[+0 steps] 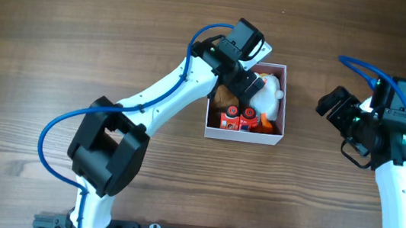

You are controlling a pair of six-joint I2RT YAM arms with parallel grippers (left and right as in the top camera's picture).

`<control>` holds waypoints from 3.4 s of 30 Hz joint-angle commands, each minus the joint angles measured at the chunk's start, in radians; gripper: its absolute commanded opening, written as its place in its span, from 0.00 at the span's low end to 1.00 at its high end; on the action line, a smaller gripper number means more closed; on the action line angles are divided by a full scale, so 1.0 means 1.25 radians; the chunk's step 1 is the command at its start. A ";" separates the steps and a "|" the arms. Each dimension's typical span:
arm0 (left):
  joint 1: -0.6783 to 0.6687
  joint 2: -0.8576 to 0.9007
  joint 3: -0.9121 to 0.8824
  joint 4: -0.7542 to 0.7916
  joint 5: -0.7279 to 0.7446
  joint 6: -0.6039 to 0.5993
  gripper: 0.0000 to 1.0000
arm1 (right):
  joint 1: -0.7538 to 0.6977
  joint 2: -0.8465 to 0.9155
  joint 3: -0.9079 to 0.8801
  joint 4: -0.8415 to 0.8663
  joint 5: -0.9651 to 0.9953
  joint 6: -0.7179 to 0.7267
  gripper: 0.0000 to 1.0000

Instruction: Pack container

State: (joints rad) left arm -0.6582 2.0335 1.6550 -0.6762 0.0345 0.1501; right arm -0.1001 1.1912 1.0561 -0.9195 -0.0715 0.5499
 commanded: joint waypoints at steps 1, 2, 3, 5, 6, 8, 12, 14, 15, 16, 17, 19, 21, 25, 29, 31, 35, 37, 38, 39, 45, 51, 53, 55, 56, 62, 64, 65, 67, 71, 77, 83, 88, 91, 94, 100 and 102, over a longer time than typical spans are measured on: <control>-0.015 -0.099 0.001 0.003 0.023 -0.023 1.00 | -0.002 0.003 0.007 0.002 -0.010 0.009 1.00; -0.019 -0.107 0.001 0.008 0.031 -0.022 1.00 | -0.002 0.003 0.007 0.002 -0.010 0.009 0.99; -0.022 -0.108 0.001 0.013 0.031 -0.022 0.99 | -0.002 0.003 0.007 0.002 -0.010 0.009 0.99; -0.025 -0.101 0.000 0.016 0.031 -0.022 0.71 | -0.002 0.003 0.007 0.002 -0.009 0.009 1.00; -0.025 -0.092 0.000 0.016 0.031 -0.022 0.55 | -0.002 0.003 0.007 0.002 -0.010 0.009 1.00; -0.023 -0.047 0.000 0.022 0.031 -0.022 0.17 | -0.002 0.003 0.007 0.002 -0.010 0.009 0.99; -0.023 0.025 0.000 0.021 0.033 -0.023 0.06 | -0.002 0.003 0.007 0.002 -0.010 0.009 1.00; -0.023 0.051 0.000 0.020 0.035 -0.046 0.06 | -0.002 0.003 0.007 0.002 -0.010 0.009 0.99; -0.023 0.060 0.000 0.020 0.037 -0.047 0.08 | -0.002 0.003 0.007 0.002 -0.010 0.008 1.00; -0.023 0.061 0.000 0.020 0.038 -0.047 0.14 | -0.002 0.003 0.007 0.002 -0.010 0.009 1.00; -0.023 0.066 0.000 0.017 0.038 -0.047 0.19 | -0.002 0.003 0.007 0.002 -0.010 0.009 0.99; -0.023 0.061 0.000 0.006 0.037 -0.046 0.26 | -0.002 0.003 0.007 0.002 -0.010 0.009 0.99; -0.020 0.026 0.009 -0.020 0.034 -0.047 0.57 | -0.002 0.003 0.007 0.002 -0.010 0.008 0.99; -0.009 -0.079 0.054 -0.086 0.034 -0.047 0.67 | -0.002 0.003 0.007 0.002 -0.010 0.009 1.00; 0.030 -0.298 0.056 -0.241 0.007 -0.096 0.68 | -0.002 0.003 0.007 0.002 -0.010 0.009 0.99; 0.064 -0.351 0.056 -0.318 -0.067 -0.191 0.71 | -0.002 0.003 0.007 0.002 -0.010 0.008 0.99; 0.175 -0.423 0.056 -0.453 -0.122 -0.286 0.84 | -0.002 0.003 0.007 0.002 -0.010 0.009 1.00; 0.226 -0.437 0.056 -0.490 -0.122 -0.289 1.00 | -0.002 0.003 0.007 0.002 -0.010 0.009 1.00; 0.270 -0.444 0.056 -0.517 -0.122 -0.295 1.00 | -0.002 0.003 0.007 0.002 -0.010 0.009 1.00; 0.297 -0.447 0.056 -0.532 -0.122 -0.295 1.00 | -0.002 0.003 0.007 0.002 -0.010 0.009 1.00; 0.418 -0.446 0.056 -0.558 -0.122 -0.294 1.00 | -0.002 0.003 0.007 0.002 -0.010 0.009 0.99; 0.431 -0.446 0.056 -0.558 -0.122 -0.294 1.00 | -0.002 0.003 0.007 0.002 -0.010 0.008 1.00; 0.431 -0.446 0.056 -0.558 -0.122 -0.294 1.00 | -0.002 0.003 0.007 0.002 -0.010 0.008 1.00; 0.431 -0.446 0.056 -0.558 -0.122 -0.294 1.00 | -0.002 0.003 0.007 0.002 -0.010 0.008 1.00; 0.431 -0.446 0.056 -0.558 -0.122 -0.294 1.00 | -0.002 0.003 0.007 0.002 -0.010 0.009 0.99; 0.431 -0.446 0.056 -0.558 -0.122 -0.294 1.00 | -0.002 0.003 0.007 0.002 -0.010 0.009 0.99; 0.431 -0.446 0.056 -0.558 -0.122 -0.294 1.00 | -0.002 0.003 0.007 0.002 -0.010 0.009 1.00; 0.431 -0.446 0.056 -0.558 -0.122 -0.294 1.00 | -0.002 0.002 0.007 0.002 -0.010 0.009 1.00; 0.431 -0.446 0.056 -0.558 -0.122 -0.294 1.00 | -0.002 -0.017 0.007 0.002 -0.010 0.009 1.00; 0.431 -0.446 0.056 -0.558 -0.122 -0.294 1.00 | -0.002 -0.107 0.007 -0.004 0.007 -0.010 1.00; 0.431 -0.446 0.056 -0.558 -0.122 -0.294 1.00 | -0.002 -0.287 -0.009 -0.010 0.067 -0.049 0.99; 0.431 -0.446 0.056 -0.558 -0.122 -0.294 1.00 | -0.002 -0.456 -0.116 0.108 -0.016 -0.285 1.00; 0.431 -0.446 0.056 -0.558 -0.122 -0.294 1.00 | -0.002 -0.585 -0.246 0.176 -0.163 -0.490 1.00; 0.431 -0.446 0.056 -0.558 -0.122 -0.294 1.00 | -0.002 -0.676 -0.348 0.213 -0.196 -0.544 0.99; 0.431 -0.446 0.056 -0.558 -0.122 -0.294 1.00 | -0.002 -0.729 -0.413 0.227 -0.196 -0.544 1.00; 0.431 -0.446 0.056 -0.558 -0.122 -0.294 1.00 | -0.002 -0.796 -0.523 0.263 -0.196 -0.543 0.99; 0.431 -0.446 0.056 -0.558 -0.122 -0.294 1.00 | -0.002 -0.800 -0.543 0.269 -0.196 -0.543 1.00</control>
State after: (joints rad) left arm -0.1257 1.4807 1.7248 -1.3727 -0.1081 -0.2012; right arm -0.1001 0.2176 0.4194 -0.5987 -0.2920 -0.1074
